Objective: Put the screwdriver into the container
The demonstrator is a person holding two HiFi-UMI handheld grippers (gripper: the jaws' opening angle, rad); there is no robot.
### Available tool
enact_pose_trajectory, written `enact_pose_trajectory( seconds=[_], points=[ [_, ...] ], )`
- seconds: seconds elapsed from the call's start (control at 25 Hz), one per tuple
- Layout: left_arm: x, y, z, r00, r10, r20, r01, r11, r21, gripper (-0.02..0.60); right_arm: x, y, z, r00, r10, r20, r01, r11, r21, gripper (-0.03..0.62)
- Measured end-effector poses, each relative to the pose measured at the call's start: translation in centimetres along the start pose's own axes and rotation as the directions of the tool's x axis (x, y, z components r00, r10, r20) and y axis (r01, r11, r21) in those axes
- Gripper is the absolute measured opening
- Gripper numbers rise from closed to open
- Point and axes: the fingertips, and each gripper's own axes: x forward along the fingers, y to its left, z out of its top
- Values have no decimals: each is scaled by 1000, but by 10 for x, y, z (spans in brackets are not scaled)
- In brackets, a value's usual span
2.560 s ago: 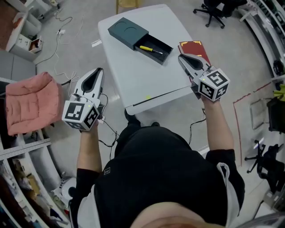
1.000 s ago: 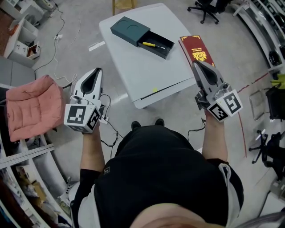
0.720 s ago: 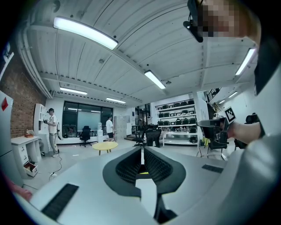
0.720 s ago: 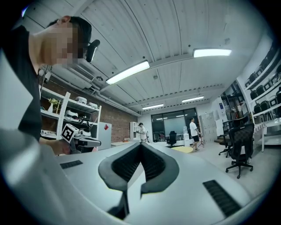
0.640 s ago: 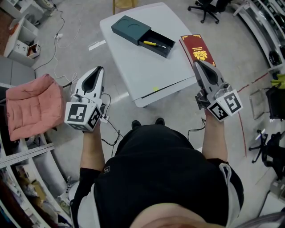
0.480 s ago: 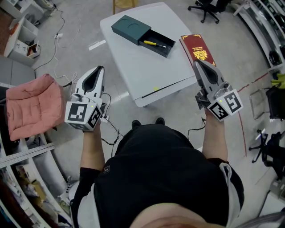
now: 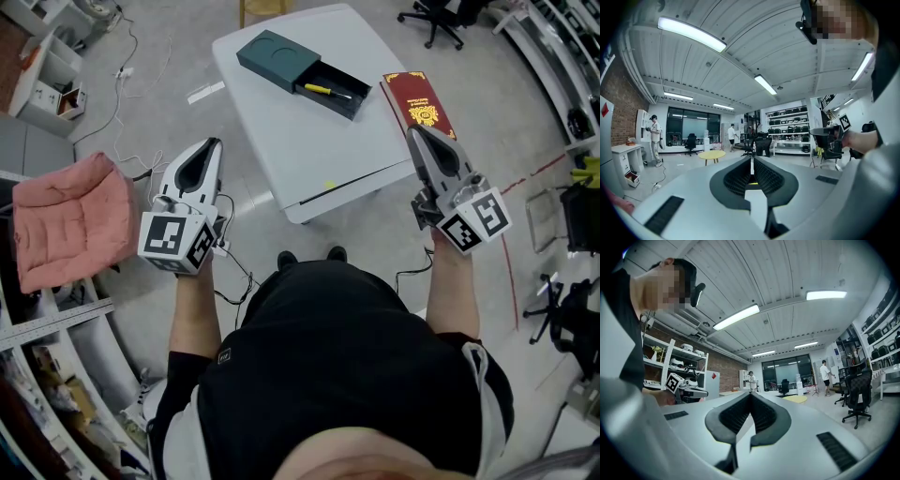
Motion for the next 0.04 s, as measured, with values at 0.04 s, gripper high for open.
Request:
enact_pose_trajectory(
  seconds=[0.04],
  points=[
    [-1,1,-1,1000,1,-1,-1,1000,-1,32,0,1,-1,1000,0,-1,0,1000,1,29]
  ],
)
